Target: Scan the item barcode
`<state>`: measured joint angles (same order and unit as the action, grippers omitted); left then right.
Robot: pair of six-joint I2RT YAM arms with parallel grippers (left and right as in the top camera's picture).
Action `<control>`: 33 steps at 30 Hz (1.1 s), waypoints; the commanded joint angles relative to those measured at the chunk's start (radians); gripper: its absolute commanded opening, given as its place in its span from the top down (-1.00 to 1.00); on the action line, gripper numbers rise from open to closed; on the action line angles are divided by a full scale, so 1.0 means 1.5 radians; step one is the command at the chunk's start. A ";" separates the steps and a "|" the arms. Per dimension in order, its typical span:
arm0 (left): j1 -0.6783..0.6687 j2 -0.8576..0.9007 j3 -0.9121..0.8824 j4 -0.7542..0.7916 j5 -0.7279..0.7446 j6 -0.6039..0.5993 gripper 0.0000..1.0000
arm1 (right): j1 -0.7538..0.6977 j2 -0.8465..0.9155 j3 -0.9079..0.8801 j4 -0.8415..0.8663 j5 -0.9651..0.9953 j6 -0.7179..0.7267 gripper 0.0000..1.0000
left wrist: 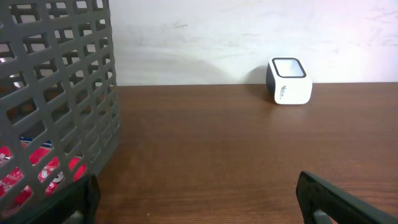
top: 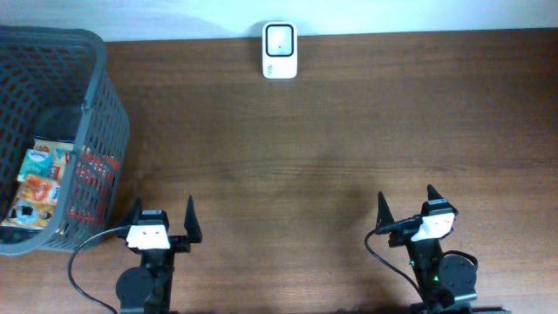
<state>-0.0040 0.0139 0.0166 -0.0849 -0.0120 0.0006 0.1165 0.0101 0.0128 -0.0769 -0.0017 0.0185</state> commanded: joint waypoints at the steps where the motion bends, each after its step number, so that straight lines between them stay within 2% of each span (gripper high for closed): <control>1: 0.004 -0.002 -0.005 0.001 -0.002 0.010 -0.98 | -0.004 -0.003 -0.005 -0.002 -0.002 0.001 -0.97; 31: 0.004 -0.002 -0.005 0.002 -0.002 0.010 -0.98 | -0.004 -0.003 -0.005 -0.002 -0.001 0.001 -0.97; 33: 0.004 -0.002 -0.005 0.044 -0.002 0.010 -0.98 | -0.004 -0.003 -0.005 -0.002 -0.001 0.001 -0.97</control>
<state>-0.0040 0.0139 0.0154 -0.0738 -0.0120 0.0006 0.1165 0.0101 0.0128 -0.0769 -0.0017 0.0181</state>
